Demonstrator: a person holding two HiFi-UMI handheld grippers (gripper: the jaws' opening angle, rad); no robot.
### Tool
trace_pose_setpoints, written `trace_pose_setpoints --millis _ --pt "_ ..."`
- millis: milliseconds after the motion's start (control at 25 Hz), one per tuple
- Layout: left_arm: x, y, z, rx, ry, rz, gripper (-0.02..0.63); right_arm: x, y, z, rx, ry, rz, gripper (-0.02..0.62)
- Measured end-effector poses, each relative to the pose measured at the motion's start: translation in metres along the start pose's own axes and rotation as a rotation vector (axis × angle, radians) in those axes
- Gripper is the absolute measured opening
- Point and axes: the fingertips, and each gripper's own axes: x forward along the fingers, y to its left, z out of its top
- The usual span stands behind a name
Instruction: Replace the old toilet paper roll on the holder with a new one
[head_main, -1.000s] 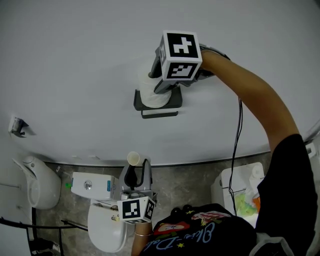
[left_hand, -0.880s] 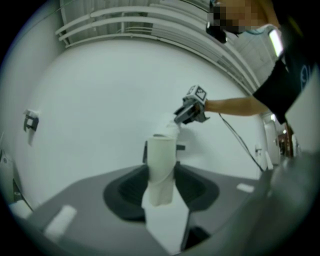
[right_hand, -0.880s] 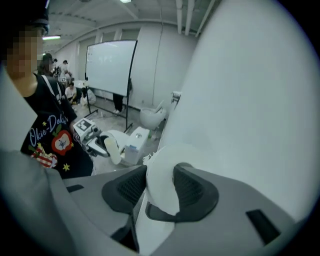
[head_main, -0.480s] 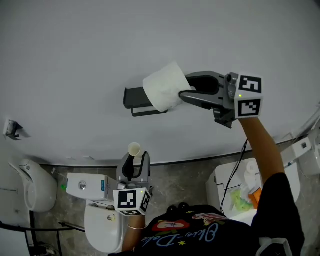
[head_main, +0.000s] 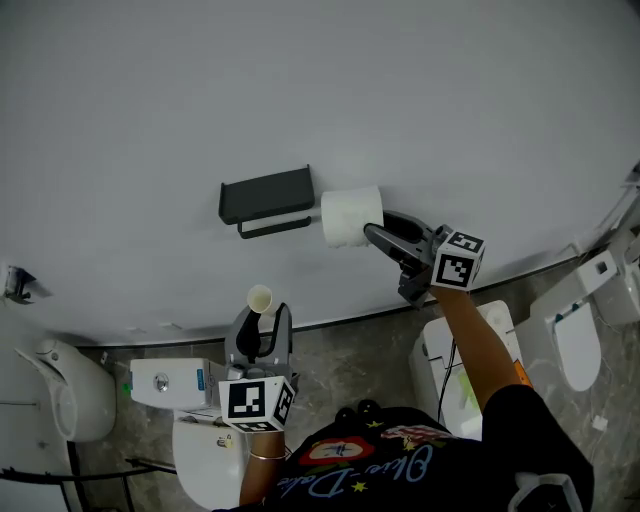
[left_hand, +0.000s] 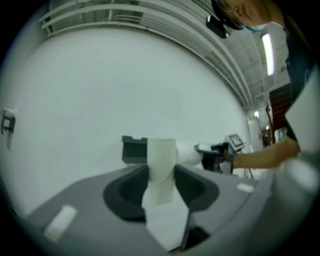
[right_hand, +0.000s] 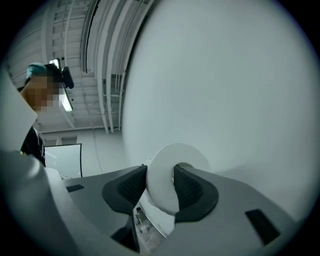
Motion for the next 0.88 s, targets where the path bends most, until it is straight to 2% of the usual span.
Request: trace_pose_setpoints --millis 120,320,880 --pt "-0.003 0.003 0.000 0.008 0.005 0.005 0.166 0.014 -0.012 -0.018 0.073 -0.022 -0.006 0.175" --pt "-0.007 0.016 -0.006 0.000 0.018 0.028 0.166 0.037 -0.018 -0.032 0.144 -0.031 0.033 0.175" --pt "-0.014 0.034 -0.007 -0.016 0.016 0.083 0.166 0.122 0.020 -0.072 0.141 0.103 0.151 0.175"
